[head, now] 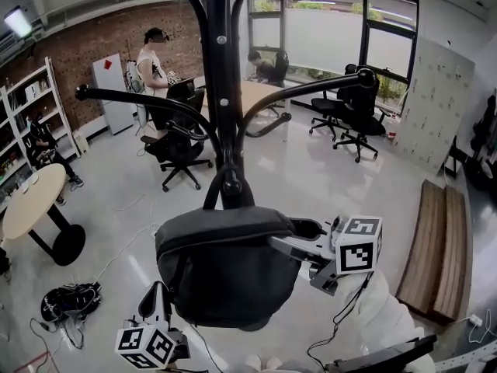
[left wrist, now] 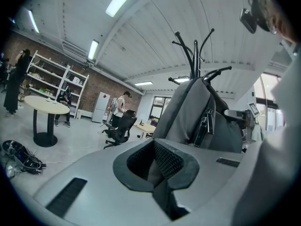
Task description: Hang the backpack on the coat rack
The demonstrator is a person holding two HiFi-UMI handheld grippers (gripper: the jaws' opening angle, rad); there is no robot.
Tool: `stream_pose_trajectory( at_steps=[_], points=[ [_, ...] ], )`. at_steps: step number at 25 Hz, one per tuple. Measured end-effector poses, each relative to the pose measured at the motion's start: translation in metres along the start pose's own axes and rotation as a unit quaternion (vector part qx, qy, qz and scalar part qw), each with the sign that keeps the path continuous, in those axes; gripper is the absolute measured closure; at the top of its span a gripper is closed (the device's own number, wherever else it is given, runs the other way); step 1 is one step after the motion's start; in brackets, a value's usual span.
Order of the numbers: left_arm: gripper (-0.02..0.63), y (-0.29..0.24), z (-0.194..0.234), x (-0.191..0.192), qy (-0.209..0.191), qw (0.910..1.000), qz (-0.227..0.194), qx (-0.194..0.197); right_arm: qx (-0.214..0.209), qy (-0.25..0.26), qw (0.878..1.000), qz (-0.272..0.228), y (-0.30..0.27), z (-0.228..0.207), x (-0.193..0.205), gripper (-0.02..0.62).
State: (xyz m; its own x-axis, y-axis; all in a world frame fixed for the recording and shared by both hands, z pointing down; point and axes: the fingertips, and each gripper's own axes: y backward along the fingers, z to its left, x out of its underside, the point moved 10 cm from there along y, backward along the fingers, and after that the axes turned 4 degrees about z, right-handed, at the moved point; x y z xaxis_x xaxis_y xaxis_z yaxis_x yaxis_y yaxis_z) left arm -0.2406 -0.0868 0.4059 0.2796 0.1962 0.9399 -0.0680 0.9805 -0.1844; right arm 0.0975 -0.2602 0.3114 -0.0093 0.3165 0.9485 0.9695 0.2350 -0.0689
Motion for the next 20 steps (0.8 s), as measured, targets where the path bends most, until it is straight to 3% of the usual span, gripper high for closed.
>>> stream_pose_trajectory(
  at_steps=[5,12,20],
  points=[
    [0.603,0.0,0.001,-0.001,0.0,1.0,0.001,-0.003,0.01,0.003,1.0,-0.01,0.001,-0.008,0.0,0.347],
    [0.603,-0.002,0.0,-0.004,-0.004,1.0,-0.002,-0.004,0.037,0.045,0.998,-0.001,0.011,0.002,-0.004,0.345],
    [0.603,-0.007,-0.007,-0.005,-0.01,0.9999,-0.005,-0.006,0.039,0.091,0.995,0.003,0.021,0.017,-0.011,0.345]
  ],
)
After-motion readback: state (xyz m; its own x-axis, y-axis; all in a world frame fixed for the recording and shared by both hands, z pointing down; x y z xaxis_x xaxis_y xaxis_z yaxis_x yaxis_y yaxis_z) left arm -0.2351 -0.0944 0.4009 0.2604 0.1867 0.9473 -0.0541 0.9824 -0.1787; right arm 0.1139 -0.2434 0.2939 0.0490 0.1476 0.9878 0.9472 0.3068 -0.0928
